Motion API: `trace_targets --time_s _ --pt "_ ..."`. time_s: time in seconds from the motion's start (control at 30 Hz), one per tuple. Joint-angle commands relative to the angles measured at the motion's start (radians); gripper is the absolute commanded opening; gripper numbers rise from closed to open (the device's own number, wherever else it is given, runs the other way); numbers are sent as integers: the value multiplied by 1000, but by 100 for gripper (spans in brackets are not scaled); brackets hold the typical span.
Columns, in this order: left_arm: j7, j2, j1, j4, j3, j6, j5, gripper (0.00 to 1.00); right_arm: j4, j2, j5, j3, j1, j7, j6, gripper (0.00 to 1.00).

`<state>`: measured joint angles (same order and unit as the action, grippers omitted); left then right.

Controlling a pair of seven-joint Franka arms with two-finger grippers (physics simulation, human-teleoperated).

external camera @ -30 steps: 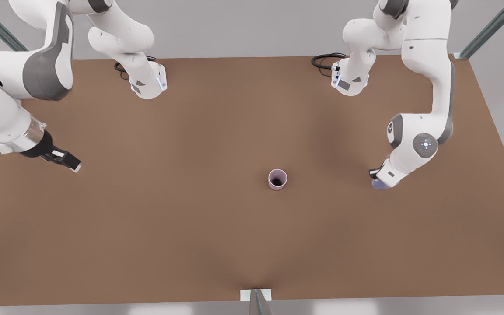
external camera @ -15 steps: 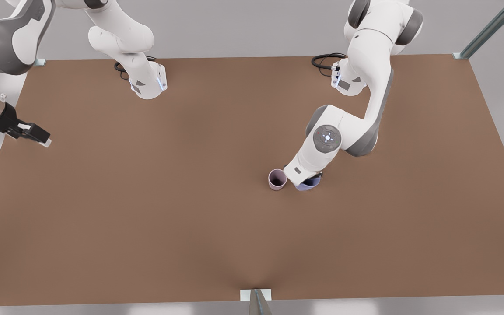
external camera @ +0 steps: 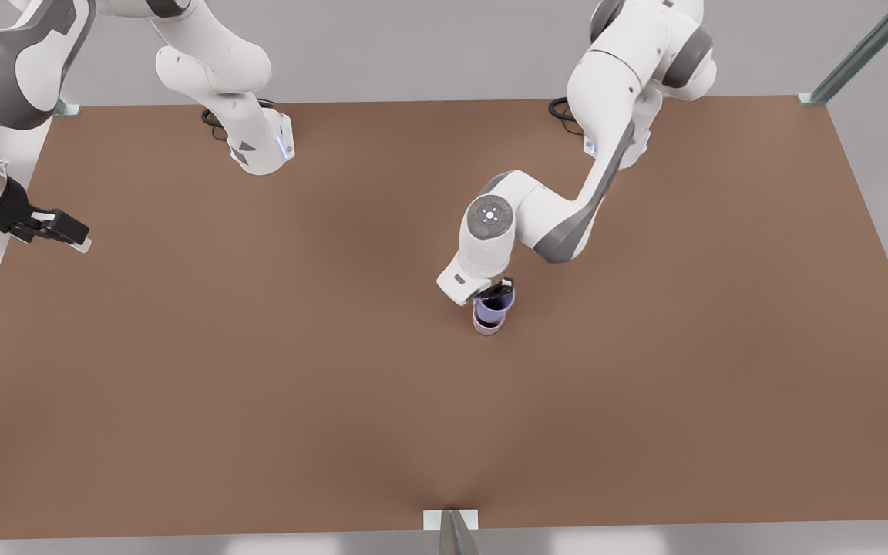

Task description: Stack the cups, with the pink cup at the bottom and the purple cup at the top

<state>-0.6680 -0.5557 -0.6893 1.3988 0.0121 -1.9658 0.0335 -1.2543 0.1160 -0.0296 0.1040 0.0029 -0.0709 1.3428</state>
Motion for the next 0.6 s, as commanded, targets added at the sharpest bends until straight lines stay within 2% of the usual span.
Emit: trace_targets --time_s 0.0,0.53,0.57 --pt "-222 -13 -6 3 -1 -48 0 21 1 -1 0 0 0 68 1 100" --pt "-236 -52 -7 9 -6 -35 31 21 22 -1 -7 13 2 69 -7 100" --pt "-237 -52 -7 9 -6 -35 31 21 22 31 -9 5 14 69 3 100"
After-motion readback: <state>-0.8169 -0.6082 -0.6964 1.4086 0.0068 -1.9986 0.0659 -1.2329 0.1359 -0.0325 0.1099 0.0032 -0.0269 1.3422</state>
